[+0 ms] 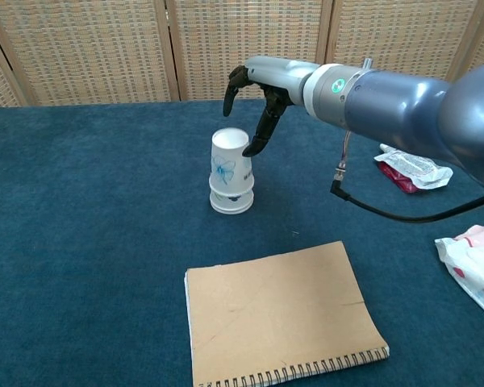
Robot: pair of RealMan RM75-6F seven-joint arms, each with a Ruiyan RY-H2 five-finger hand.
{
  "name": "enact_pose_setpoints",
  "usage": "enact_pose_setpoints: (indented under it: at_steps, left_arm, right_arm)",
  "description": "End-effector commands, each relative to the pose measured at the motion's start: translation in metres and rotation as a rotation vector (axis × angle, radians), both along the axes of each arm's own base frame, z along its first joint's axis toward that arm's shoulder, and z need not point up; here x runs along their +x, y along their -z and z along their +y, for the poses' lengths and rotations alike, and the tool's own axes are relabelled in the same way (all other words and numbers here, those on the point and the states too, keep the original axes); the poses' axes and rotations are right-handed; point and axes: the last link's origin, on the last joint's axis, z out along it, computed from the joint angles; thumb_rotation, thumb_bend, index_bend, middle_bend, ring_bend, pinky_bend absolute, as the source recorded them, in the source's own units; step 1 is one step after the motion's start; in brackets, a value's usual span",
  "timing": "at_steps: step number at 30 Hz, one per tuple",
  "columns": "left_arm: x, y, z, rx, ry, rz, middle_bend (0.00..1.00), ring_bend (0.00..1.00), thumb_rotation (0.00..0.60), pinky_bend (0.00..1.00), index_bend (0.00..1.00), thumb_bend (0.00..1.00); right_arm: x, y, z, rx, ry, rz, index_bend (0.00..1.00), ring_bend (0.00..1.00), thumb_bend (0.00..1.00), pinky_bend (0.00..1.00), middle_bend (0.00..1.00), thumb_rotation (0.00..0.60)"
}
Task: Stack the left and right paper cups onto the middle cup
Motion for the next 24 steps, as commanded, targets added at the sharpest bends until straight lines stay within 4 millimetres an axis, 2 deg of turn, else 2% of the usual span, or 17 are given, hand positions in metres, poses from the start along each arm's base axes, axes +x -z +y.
enact_pose_setpoints:
  at_steps: [1, 7, 12, 15, 20, 24]
  left_arm:
    - [0.000, 0.000, 0.000, 0.002, 0.000, 0.000, 0.00, 0.00, 0.600, 0.00, 0.16, 0.22]
    - [0.000, 0.000, 0.000, 0.002, -0.004, 0.001, 0.00, 0.00, 0.600, 0.00, 0.16, 0.22]
    - [0.000, 0.000, 0.000, 0.011, 0.001, 0.002, 0.00, 0.00, 0.600, 0.00, 0.15, 0.22]
    - [-0.001, 0.000, 0.000, 0.017, -0.001, 0.004, 0.00, 0.00, 0.600, 0.00, 0.13, 0.22]
    - [-0.001, 0.002, -0.001, 0.021, -0.002, 0.016, 0.00, 0.00, 0.600, 0.00, 0.10, 0.22]
    - [-0.001, 0.004, -0.004, 0.026, 0.004, 0.030, 0.00, 0.00, 0.600, 0.00, 0.03, 0.22]
  right_arm:
    - [-0.002, -0.001, 0.000, -0.002, 0.004, -0.001, 0.32, 0.00, 0.09, 0.11, 0.02, 0.600]
    - [-0.008, -0.006, 0.002, -0.010, 0.005, 0.002, 0.30, 0.00, 0.09, 0.10, 0.02, 0.600]
    - [-0.034, -0.019, 0.013, -0.035, 0.003, 0.032, 0.29, 0.00, 0.09, 0.06, 0.00, 0.600]
    - [-0.065, -0.032, 0.026, -0.055, 0.019, 0.046, 0.26, 0.00, 0.09, 0.03, 0.00, 0.600]
    - [-0.117, -0.054, 0.051, -0.091, 0.049, 0.060, 0.15, 0.00, 0.09, 0.00, 0.00, 0.600]
    - [-0.164, -0.076, 0.072, -0.143, 0.091, 0.090, 0.08, 0.00, 0.09, 0.00, 0.00, 0.600]
